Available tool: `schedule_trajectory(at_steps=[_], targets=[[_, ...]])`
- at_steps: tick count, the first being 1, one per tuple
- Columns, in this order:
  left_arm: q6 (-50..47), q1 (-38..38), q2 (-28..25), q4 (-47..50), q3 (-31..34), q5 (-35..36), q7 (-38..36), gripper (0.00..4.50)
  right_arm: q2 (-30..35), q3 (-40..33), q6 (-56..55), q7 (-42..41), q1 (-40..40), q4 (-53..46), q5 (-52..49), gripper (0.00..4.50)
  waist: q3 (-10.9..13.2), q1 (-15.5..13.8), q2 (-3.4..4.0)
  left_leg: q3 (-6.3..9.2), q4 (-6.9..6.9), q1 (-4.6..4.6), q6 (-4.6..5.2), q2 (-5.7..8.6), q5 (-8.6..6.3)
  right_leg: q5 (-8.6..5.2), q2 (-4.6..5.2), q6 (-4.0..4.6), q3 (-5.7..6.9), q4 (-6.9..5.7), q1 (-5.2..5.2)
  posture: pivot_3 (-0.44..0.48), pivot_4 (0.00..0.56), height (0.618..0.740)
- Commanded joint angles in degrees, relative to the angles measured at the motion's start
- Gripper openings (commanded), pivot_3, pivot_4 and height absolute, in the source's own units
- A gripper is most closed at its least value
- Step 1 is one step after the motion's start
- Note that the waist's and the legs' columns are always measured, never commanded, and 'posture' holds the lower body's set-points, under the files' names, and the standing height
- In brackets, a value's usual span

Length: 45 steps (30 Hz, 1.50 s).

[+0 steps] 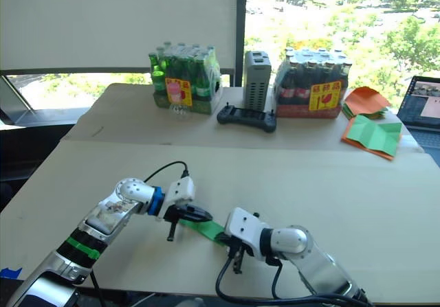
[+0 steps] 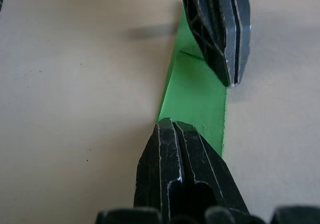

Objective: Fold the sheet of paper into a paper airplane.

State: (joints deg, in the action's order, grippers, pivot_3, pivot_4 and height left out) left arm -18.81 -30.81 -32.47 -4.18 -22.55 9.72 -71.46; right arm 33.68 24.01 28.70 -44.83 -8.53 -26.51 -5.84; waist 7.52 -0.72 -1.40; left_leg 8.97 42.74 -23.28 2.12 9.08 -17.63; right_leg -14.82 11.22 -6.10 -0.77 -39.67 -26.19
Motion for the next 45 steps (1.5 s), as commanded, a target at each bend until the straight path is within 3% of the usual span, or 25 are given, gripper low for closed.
schedule_trajectory(at_steps=[1,12,45], targets=[[2.38,-1.04,0.76,-0.94,-0.47,-1.77,0.21,0.0,0.69,1.03,3.16,0.05,1.24,1.33,0.83,0.01,0.0,-0.02,0.0,0.0,0.0,0.0,0.0,0.01,0.0,0.0,0.0,0.0,0.0,0.0,0.0,0.0,0.15,0.675],[6.93,0.51,-1.0,-4.7,-2.78,-7.48,-0.1,0.0,0.33,0.73,4.26,0.11,0.53,0.58,0.53,0.01,-0.02,-0.01,-0.02,0.0,0.01,0.06,0.0,0.0,0.0,0.0,0.01,0.0,0.0,0.0,0.05,0.0,0.15,0.675],[8.16,4.04,-8.28,-8.85,4.89,-6.79,1.55,0.0,0.14,1.2,4.13,-0.67,-0.43,0.81,0.46,0.01,-0.16,0.97,-0.01,-0.01,-0.04,0.2,0.0,-0.05,0.0,0.0,-0.07,0.0,-0.04,-0.13,0.05,0.0,0.15,0.675]])
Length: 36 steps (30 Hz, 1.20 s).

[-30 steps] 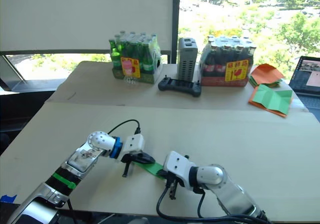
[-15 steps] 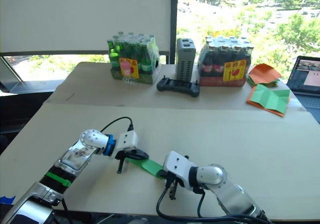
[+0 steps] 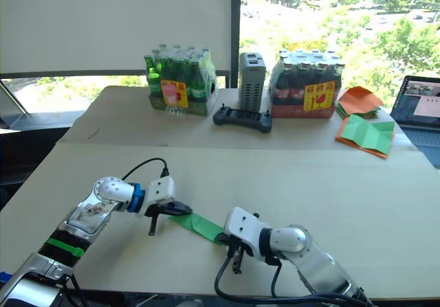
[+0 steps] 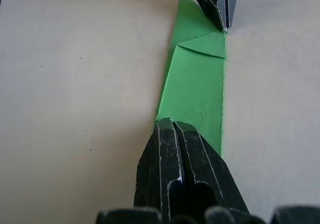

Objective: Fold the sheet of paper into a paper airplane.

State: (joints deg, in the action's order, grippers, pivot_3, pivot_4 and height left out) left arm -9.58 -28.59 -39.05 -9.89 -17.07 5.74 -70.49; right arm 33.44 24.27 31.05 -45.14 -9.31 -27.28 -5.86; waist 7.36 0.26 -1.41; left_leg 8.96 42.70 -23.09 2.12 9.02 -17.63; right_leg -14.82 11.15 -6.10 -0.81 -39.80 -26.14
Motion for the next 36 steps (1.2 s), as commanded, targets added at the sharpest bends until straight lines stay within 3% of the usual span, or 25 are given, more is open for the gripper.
schedule_trajectory(at_steps=[1,10,16,21,23,28,33,35,36], targets=[[-1.09,1.91,-1.72,-2.93,-0.37,-2.65,0.68,0.0,0.38,0.99,1.74,-0.4,0.31,1.57,0.5,0.01,0.0,-0.02,0.0,0.0,0.0,0.0,0.0,0.0,0.0,0.0,0.0,0.0,0.0,-0.01,0.0,0.0,0.15,0.675],[-6.25,3.85,-1.1,3.29,5.9,3.49,3.15,0.0,-1.36,-0.53,-0.35,-0.12,-0.32,0.07,-0.76,0.01,0.01,0.31,0.0,0.01,0.01,-0.08,0.0,0.0,0.0,0.0,-0.01,0.0,0.0,-0.05,-0.08,0.0,0.15,0.675],[-18.29,10.78,-2.11,15.54,19.97,16.09,7.4,0.0,-5.66,-9.57,0.36,1.35,0.2,-6.41,-9.65,0.01,0.23,0.44,0.03,0.06,0.04,-0.33,-0.06,0.02,0.03,0.0,0.0,0.0,0.0,-0.07,-0.31,0.0,0.15,0.675],[-25.69,19.02,-1.41,26.69,27.76,23.58,12.69,0.0,-6.02,-14.67,4.49,3.09,0.72,-10.41,-15.2,0.01,0.26,0.19,0.06,0.07,0.01,-0.27,-0.04,0.04,0.02,0.0,0.02,0.0,0.02,0.06,-0.21,0.0,0.15,0.675],[-28.43,23.93,0.11,31.81,30.57,26.8,15.88,0.0,-5.96,-15.56,5.67,4.54,1.93,-11.57,-15.84,0.61,0.26,0.11,0.07,0.06,-0.01,-0.27,-0.04,0.03,0.01,0.0,0.01,0.0,0.02,0.07,-0.21,0.0,0.15,0.675],[-32.47,32.33,1.56,40.09,33.15,31.59,20.48,1.49,-3.99,-16.06,5.87,4.8,6.01,-15.74,-17.73,2.23,0.3,-0.56,0.08,0.03,-0.03,-0.25,-0.05,0.02,0.0,0.0,0.01,0.01,0.0,0.08,-0.2,0.0,0.15,0.675],[-33.66,33.85,1.36,41.69,33.73,34.27,22.98,3.2,-2.57,-14.87,6.2,2.61,7.96,-17.77,-21.18,4.0,0.31,-1.07,0.08,0.0,-0.03,-0.21,0.08,0.02,-0.09,0.0,0.02,0.01,-0.01,0.08,-0.13,0.0,0.15,0.675],[-33.21,34.22,0.83,41.82,32.55,34.0,23.02,3.82,-2.0,-13.79,8.05,1.17,8.4,-17.83,-23.81,4.5,0.31,-1.09,0.08,0.0,-0.02,-0.2,0.14,0.03,-0.13,0.0,0.04,0.01,-0.01,0.08,-0.12,0.0,0.15,0.675],[-32.99,34.45,0.6,41.9,31.97,33.81,22.87,4.25,-1.47,-12.88,8.13,0.36,8.36,-17.6,-24.24,4.5,0.31,-1.08,0.07,-0.01,-0.02,-0.2,0.12,0.03,-0.12,0.0,0.04,0.01,-0.01,0.08,-0.12,0.0,0.15,0.675]])
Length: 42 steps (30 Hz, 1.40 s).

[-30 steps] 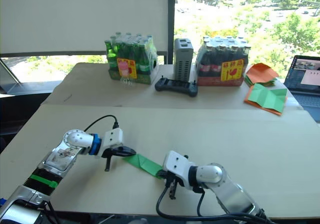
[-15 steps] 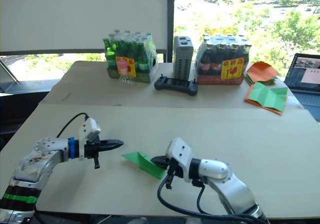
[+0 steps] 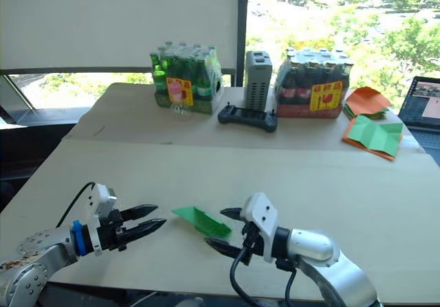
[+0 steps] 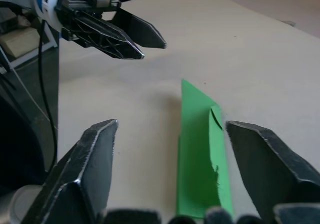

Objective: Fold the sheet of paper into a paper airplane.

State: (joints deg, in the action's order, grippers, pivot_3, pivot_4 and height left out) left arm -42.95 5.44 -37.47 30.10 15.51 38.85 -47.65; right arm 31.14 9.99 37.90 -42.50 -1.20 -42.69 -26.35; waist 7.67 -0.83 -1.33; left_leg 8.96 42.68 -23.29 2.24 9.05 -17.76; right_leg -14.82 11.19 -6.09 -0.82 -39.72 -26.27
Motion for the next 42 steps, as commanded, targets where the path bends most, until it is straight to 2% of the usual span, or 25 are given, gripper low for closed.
schedule_trajectory(at_steps=[1,10,18,33,39,42], targets=[[0.47,0.61,-1.27,1.96,-0.98,0.71,-0.23,4.47,1.19,2.19,1.22,-2.55,-0.13,-1.68,-3.55,4.5,0.0,0.01,0.0,0.0,0.0,0.0,-0.06,-0.01,0.01,0.0,0.0,0.0,0.01,0.0,0.0,0.0,0.15,0.675],[0.68,-0.37,-1.49,2.23,-1.48,1.98,0.96,4.49,0.02,7.08,-0.29,-1.73,-5.7,9.22,1.23,4.5,0.01,0.04,-0.01,-0.02,0.01,0.0,-0.12,-0.02,-0.01,0.0,0.0,0.01,0.01,0.03,0.0,0.0,0.15,0.675],[0.57,-0.94,-1.61,2.91,-1.68,3.05,2.37,4.49,-1.23,4.85,-1.93,-2.07,-10.72,16.97,2.11,4.5,0.02,0.08,0.0,-0.01,0.0,-0.01,-0.15,-0.02,0.0,0.0,-0.01,0.01,0.01,0.03,-0.02,0.0,0.15,0.675],[2.79,1.0,-2.69,2.2,-0.95,2.73,0.46,4.49,-3.4,0.78,-0.55,-1.02,-12.34,17.15,-0.4,4.5,0.03,0.15,0.01,-0.02,-0.01,-0.03,-0.15,-0.02,-0.01,0.0,-0.01,0.01,-0.01,0.03,-0.04,0.0,0.15,0.675],[2.48,0.72,-2.63,2.66,-2.12,2.54,0.99,4.49,-1.17,4.49,-6.91,-2.31,-12.75,17.66,6.07,4.5,0.03,0.11,0.01,-0.02,0.0,-0.03,-0.15,-0.01,-0.01,0.0,0.0,0.01,0.0,0.03,-0.04,0.0,0.15,0.675],[2.11,0.56,-2.41,3.32,-1.83,3.12,1.76,4.5,-0.99,5.73,-9.88,-2.19,-12.93,17.64,8.59,3.69,0.03,0.17,0.01,-0.02,0.0,-0.03,-0.15,-0.02,-0.01,0.0,0.0,0.01,0.0,0.03,-0.05,0.0,0.15,0.675]])
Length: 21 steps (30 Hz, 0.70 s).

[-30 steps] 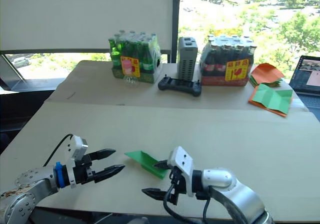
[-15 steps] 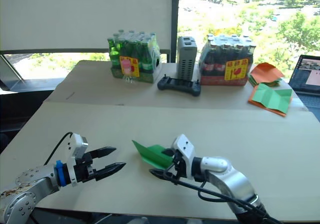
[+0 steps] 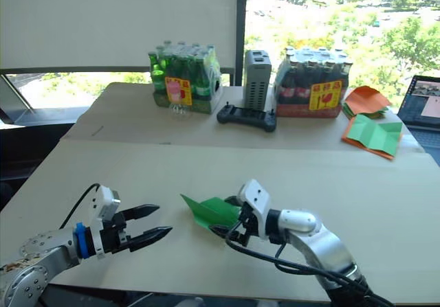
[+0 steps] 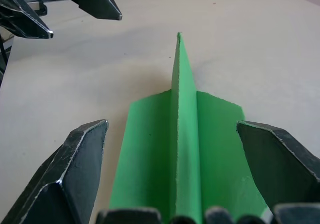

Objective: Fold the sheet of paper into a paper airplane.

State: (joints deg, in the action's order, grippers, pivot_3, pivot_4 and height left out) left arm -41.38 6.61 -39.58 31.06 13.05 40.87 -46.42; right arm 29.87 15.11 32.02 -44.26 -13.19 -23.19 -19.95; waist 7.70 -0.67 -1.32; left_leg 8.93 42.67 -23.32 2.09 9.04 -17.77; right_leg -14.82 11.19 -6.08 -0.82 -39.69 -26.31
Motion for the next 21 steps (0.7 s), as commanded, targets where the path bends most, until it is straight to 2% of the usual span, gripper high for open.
schedule_trajectory(at_steps=[1,4,11,21], targets=[[0.51,-0.63,-0.36,2.62,0.6,1.16,0.68,4.5,0.43,1.06,-4.39,-0.62,-0.85,-2.14,2.71,3.38,0.0,0.01,0.0,0.0,0.0,0.0,0.0,0.0,0.0,0.0,0.0,0.0,0.0,0.0,-0.01,0.0,0.15,0.675],[0.37,-0.54,-0.77,3.92,0.31,1.68,0.48,4.5,0.63,1.81,-5.16,-0.75,-0.47,-2.69,4.15,2.43,0.0,-0.01,0.0,0.0,0.0,0.01,-0.01,0.0,0.0,0.0,-0.01,0.0,0.0,0.0,0.0,0.0,0.15,0.675],[-0.5,-1.04,-2.74,6.38,-0.54,3.04,0.22,4.5,-0.09,3.1,-6.33,-0.08,-0.39,-0.6,7.31,2.43,0.01,-0.01,-0.01,0.0,0.0,0.0,-0.01,-0.01,0.0,0.0,-0.02,0.0,0.0,0.0,0.0,0.0,0.15,0.675],[-0.77,-1.73,-2.55,7.79,-2.11,3.93,1.94,4.5,-1.45,3.58,-6.56,1.0,-0.94,2.64,9.84,2.43,0.01,0.0,0.0,-0.01,-0.01,0.0,-0.03,-0.01,0.01,0.0,-0.02,0.0,-0.02,0.0,-0.01,0.0,0.15,0.675]])
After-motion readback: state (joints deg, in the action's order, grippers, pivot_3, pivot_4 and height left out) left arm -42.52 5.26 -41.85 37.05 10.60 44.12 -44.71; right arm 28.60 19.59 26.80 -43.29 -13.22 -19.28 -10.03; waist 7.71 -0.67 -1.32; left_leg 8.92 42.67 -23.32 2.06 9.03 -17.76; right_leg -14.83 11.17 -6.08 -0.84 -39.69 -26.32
